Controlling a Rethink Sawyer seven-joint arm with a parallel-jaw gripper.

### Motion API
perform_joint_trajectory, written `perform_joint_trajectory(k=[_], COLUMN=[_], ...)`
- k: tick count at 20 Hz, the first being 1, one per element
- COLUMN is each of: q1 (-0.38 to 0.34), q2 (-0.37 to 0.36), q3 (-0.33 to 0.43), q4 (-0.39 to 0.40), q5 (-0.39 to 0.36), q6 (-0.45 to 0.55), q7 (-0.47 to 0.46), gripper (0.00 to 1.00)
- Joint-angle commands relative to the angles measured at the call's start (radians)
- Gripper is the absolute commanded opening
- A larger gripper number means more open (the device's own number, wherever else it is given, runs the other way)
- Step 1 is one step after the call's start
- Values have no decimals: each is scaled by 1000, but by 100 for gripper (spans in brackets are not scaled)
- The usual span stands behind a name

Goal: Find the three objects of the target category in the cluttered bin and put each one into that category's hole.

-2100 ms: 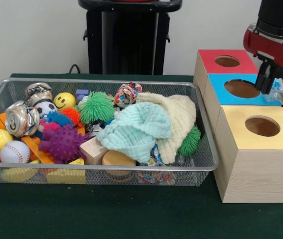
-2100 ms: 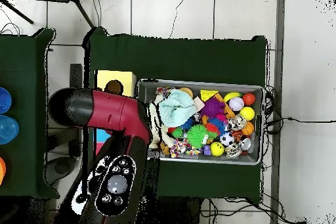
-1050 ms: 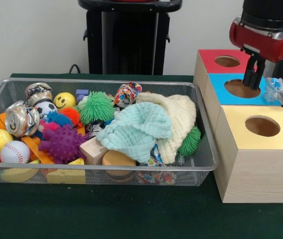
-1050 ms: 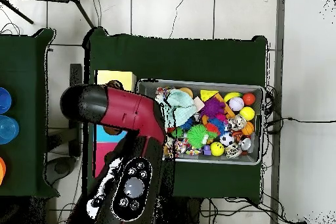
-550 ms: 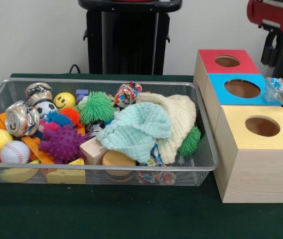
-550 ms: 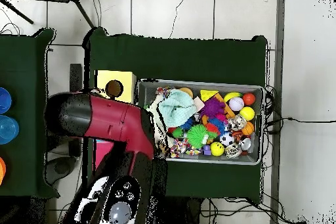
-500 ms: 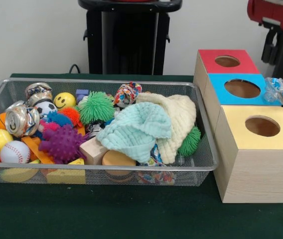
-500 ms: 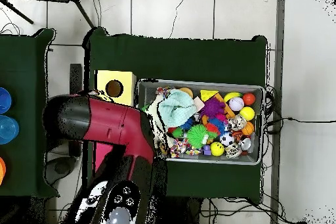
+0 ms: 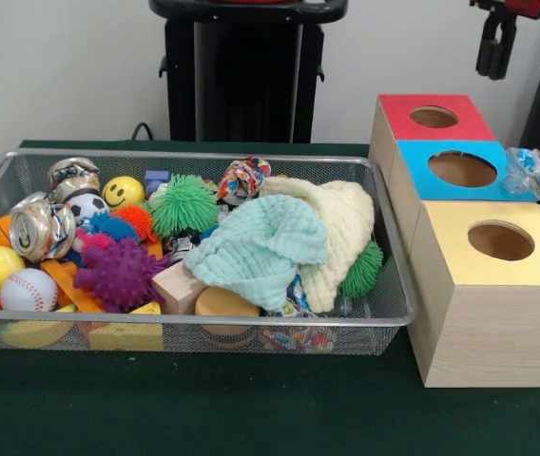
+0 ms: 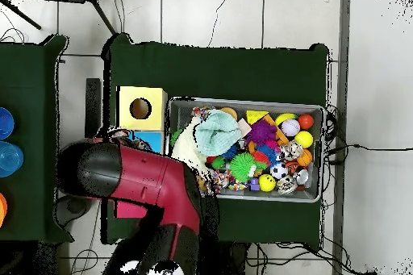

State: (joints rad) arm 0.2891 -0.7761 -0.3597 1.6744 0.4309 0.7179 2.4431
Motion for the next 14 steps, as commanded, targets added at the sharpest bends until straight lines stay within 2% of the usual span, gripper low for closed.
perform_joint_trajectory(k=[1,9,14], q1=[-51,-35,-10], q2=[-26,1,23], q3=[123,149,152], q4=[207,232,214], q5=[-33,-31,-26], q6=[-127,-206,-207], q7=[-14,31,73], gripper=[0,0,0])
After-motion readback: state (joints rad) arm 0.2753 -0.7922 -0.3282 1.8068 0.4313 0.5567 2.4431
